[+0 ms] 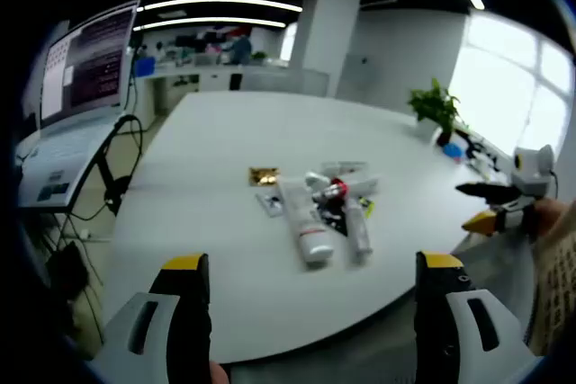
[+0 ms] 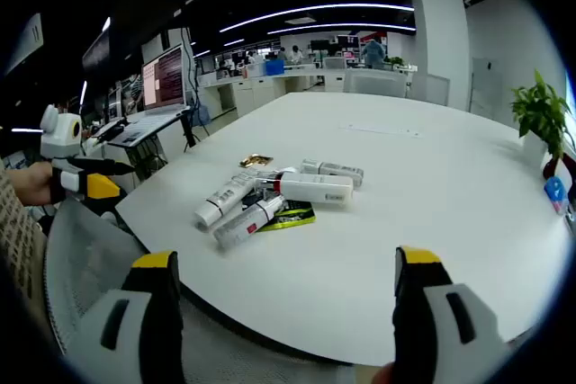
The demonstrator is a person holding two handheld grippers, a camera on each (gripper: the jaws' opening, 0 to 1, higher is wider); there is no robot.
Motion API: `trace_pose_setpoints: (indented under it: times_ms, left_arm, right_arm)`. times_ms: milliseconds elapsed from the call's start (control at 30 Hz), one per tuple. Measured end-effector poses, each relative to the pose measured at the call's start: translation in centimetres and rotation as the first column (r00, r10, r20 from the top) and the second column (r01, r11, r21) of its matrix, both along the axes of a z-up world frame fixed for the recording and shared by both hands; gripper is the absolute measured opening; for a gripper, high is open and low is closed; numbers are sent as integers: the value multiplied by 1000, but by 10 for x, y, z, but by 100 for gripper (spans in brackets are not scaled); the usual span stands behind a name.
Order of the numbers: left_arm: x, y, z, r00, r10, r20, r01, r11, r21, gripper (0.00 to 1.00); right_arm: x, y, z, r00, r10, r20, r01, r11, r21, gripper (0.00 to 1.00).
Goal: Arrange the skincare products in the storage area until every visible bottle or jar stands upright without overlapping.
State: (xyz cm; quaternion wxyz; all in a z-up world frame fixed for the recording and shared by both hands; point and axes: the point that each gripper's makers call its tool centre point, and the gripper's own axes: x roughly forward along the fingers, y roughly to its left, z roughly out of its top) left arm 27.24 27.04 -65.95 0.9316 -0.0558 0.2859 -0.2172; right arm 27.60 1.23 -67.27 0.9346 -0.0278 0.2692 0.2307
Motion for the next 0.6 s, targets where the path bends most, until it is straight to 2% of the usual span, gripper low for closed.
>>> trace_pose_setpoints:
  times_ms: [600]
  left_arm:
    - [0,0,-3,1000,-14,-5,14,1000,-6,92]
  right_arm:
    - [-1,1,-3,1000,11,-14,-11,1000,-12,98]
